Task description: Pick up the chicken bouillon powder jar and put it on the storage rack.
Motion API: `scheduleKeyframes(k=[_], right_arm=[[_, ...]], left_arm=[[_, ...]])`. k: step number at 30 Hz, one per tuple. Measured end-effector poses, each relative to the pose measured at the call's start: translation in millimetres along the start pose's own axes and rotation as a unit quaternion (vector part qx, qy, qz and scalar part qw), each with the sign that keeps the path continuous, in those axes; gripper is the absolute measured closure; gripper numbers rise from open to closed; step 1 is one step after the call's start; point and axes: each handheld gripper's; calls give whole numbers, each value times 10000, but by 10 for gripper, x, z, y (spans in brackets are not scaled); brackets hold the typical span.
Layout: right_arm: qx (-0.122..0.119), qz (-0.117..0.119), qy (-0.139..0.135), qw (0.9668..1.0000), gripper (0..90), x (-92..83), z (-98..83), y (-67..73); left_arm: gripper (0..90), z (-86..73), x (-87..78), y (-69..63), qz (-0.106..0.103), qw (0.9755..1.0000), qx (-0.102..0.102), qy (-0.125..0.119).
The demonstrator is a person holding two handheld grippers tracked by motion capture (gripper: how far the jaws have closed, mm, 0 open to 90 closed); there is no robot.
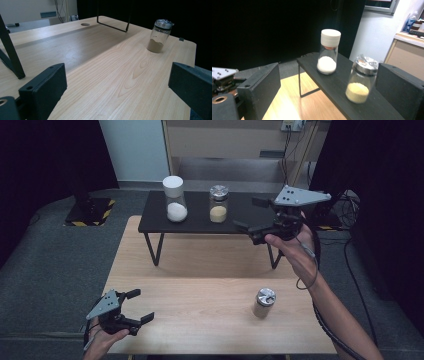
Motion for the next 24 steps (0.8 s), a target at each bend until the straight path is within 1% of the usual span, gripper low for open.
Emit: scheduleKeyframes(k=[6, 8, 10, 12, 14, 16, 18, 21, 22, 24], right_arm=[[37, 17, 17, 10000, 64, -163, -117, 90], [-41, -24, 70, 10000, 64, -215, -134, 142], [-15, 1, 38, 10000, 62, -272, -178, 169], [-38, -29, 54, 10000, 62, -334, -209, 219], [-11, -16, 56, 10000, 60, -380, -238, 243], [-57, -43, 96, 9999, 61, -430, -261, 286], [22, -7, 65, 10000, 58, -481, -308, 304], [-49, -72, 113, 9999, 58, -556, -346, 374], [-11, -53, 102, 9999, 58, -582, -369, 380], [-14, -108, 119, 9999, 58, -635, -404, 421]], left_arm=[[6, 0, -1, -1, -3, 10000, -11, -3], [6, 0, -1, -1, 2, 10000, -12, -3], [6, -1, -1, 0, 3, 10000, -12, -4], [6, -1, -2, 0, 3, 10000, -10, -9], [6, 0, -3, -3, 9, 10000, -3, -8], [6, 0, -3, -4, 10, 10000, 0, -10], [6, 0, -2, -5, 11, 10000, 2, -6], [6, 2, -4, -9, 13, 10000, 7, -3], [6, 3, -4, -9, 13, 10000, 5, -4], [6, 3, -3, -10, 14, 10000, 4, -2]])
Point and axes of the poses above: each handheld gripper's, and its own axes: x roughly forward along the jaws, z roughly out of its top, y roughly to its left, and after that the axes turned 14 degrees about -x, right-handed
